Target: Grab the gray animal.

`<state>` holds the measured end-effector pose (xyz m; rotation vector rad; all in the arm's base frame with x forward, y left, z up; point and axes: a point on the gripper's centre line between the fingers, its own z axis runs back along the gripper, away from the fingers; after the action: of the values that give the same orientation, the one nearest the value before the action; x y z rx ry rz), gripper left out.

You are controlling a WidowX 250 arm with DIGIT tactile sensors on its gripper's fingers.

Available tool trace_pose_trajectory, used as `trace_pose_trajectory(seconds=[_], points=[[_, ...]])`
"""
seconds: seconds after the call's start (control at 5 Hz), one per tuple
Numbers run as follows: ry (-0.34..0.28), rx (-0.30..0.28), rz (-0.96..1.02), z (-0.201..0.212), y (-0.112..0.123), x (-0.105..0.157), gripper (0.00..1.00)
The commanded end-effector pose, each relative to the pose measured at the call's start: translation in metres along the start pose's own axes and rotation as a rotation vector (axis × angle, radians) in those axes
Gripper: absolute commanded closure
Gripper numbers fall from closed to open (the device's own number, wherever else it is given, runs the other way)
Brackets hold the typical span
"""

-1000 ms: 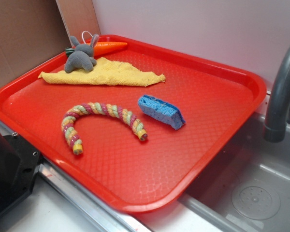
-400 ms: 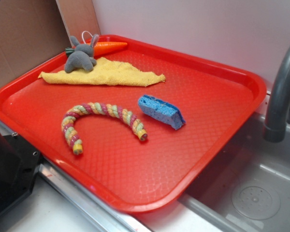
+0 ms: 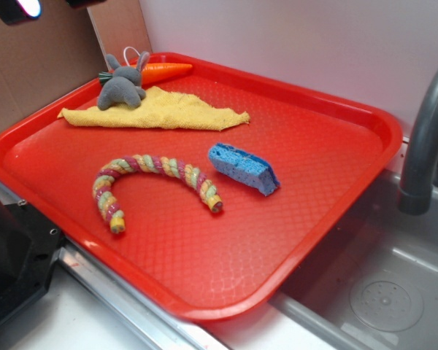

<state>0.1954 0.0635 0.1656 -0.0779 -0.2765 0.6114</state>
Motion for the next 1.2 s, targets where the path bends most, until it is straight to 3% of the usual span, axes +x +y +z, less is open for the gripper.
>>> trace_pose_trajectory(seconds=[0.0, 0.2, 0.8, 1.0], points=[[-0.098, 0.088, 0.048, -0.037, 0.029, 0.054, 0.0], [-0.122, 0.117, 0.057, -0.065, 0.035, 0.071, 0.0], [-0.078, 0.197, 0.057, -0.139, 0.035, 0.086, 0.0], [-0.07, 0.206, 0.046, -0.148, 0.03, 0.081, 0.87]])
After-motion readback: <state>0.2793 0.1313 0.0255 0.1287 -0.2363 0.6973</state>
